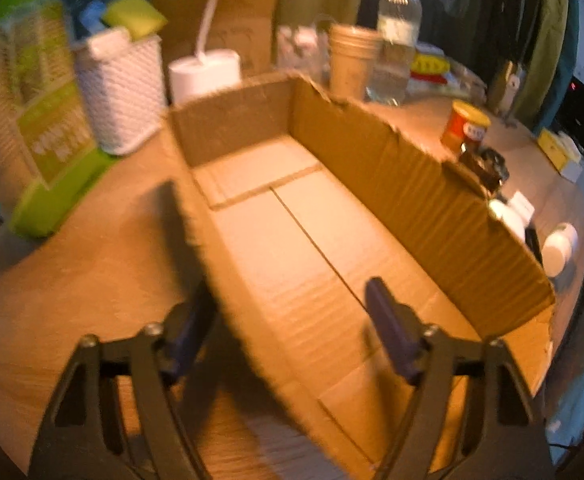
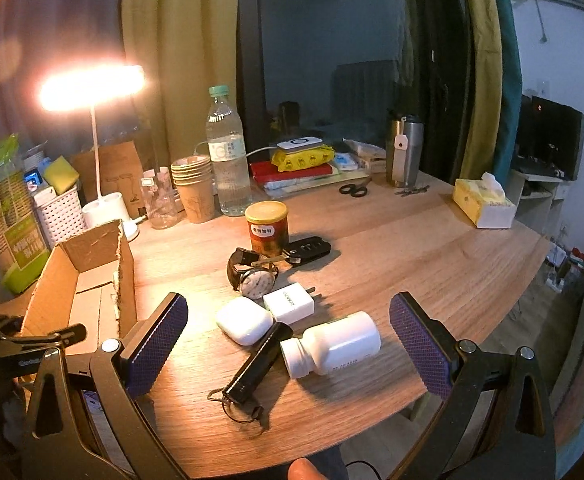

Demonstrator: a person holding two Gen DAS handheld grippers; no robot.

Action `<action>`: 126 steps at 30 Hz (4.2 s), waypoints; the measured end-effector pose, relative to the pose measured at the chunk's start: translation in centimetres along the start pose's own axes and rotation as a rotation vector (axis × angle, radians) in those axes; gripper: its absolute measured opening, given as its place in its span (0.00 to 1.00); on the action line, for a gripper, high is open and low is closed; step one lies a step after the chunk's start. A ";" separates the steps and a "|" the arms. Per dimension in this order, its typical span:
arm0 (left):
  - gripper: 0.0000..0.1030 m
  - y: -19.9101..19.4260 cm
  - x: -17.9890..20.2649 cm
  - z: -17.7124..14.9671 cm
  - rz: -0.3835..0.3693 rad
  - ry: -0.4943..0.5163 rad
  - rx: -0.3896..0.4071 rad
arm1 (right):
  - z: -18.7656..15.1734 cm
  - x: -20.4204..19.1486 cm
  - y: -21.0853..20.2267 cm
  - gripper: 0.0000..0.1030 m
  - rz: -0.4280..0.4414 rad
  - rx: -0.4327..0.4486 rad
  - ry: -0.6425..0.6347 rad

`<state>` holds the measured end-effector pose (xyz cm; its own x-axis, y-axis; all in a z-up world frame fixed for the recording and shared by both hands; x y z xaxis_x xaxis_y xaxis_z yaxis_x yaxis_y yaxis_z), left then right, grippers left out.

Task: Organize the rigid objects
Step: 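Move the left tool to the cardboard box edge while the right tool approaches the pill bottle, then close the right gripper on the white pill bottle, then carry the pill bottle with the right gripper into the cardboard box and release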

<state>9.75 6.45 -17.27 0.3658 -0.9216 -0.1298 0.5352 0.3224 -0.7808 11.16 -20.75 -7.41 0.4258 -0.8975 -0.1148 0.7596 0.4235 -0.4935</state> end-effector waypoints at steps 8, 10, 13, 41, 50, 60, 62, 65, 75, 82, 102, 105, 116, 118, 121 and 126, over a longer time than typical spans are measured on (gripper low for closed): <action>0.32 1.0 1.3 1.1 -0.013 0.054 0.017 | -0.3 0.5 0.3 0.99 -0.008 -0.012 0.014; 0.22 1.4 1.6 1.8 -0.024 0.082 0.018 | -0.4 0.7 0.5 0.99 -0.008 -0.018 0.015; 0.19 2.2 1.7 2.6 -0.035 0.124 0.026 | -0.7 1.0 1.0 0.99 -0.014 -0.031 0.015; 0.18 4.2 0.8 4.7 -0.271 0.104 0.020 | -1.2 0.6 5.4 0.99 -0.066 -0.110 -0.010; 0.18 3.8 0.8 4.3 -0.284 0.114 0.025 | -2.1 1.7 6.1 0.99 -0.070 -0.139 -0.007; 0.18 3.7 0.7 4.3 -0.288 0.112 0.021 | -2.7 4.3 6.0 0.99 -0.098 -0.154 0.012; 0.18 3.7 0.7 4.3 -0.288 0.112 0.021 | -2.8 4.6 6.2 0.99 -0.095 -0.156 0.020; 0.18 3.7 0.7 4.2 -0.288 0.112 0.021 | -3.1 5.1 6.4 0.99 -0.095 -0.161 0.020; 0.18 3.7 0.7 4.3 -0.289 0.112 0.021 | -3.9 5.4 7.3 0.99 -0.060 -0.188 0.041; 0.18 3.7 0.7 4.3 -0.289 0.112 0.020 | -4.0 5.1 7.6 0.84 -0.053 -0.185 0.035; 0.18 3.7 0.7 4.3 -0.288 0.112 0.019 | -2.4 4.2 6.1 0.84 -0.026 -0.125 0.024; 0.18 3.7 0.8 4.3 -0.288 0.112 0.019 | -1.4 2.8 5.3 0.84 -0.001 -0.097 -0.006; 0.19 3.7 0.7 4.3 -0.288 0.112 0.018 | 1.1 -5.7 3.9 0.84 0.232 -0.022 -0.133; 0.19 3.7 0.7 4.3 -0.288 0.112 0.018 | 1.1 -7.3 4.2 0.84 0.270 -0.027 -0.163; 0.19 3.7 0.7 4.3 -0.288 0.112 0.018 | 0.7 -9.4 4.6 0.84 0.321 -0.037 -0.196; 0.19 3.7 0.8 4.3 -0.288 0.112 0.018 | -0.1 -11.4 5.5 0.84 0.365 -0.074 -0.218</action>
<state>15.26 7.87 -17.58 0.1119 -0.9933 0.0281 0.6186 0.0475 -0.7843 10.44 -8.22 -8.92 0.7601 -0.6400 -0.1128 0.5057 0.6916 -0.5157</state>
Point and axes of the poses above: each gripper's, at about its wrist camera, not at the fingertips, and y roughly the way its jaws point, x to its right, z to its top, the point moved 2 cm from there along y, roughly the way its jaws point, and after that the axes turned 14 degrees about z, right-handed, at the moved point
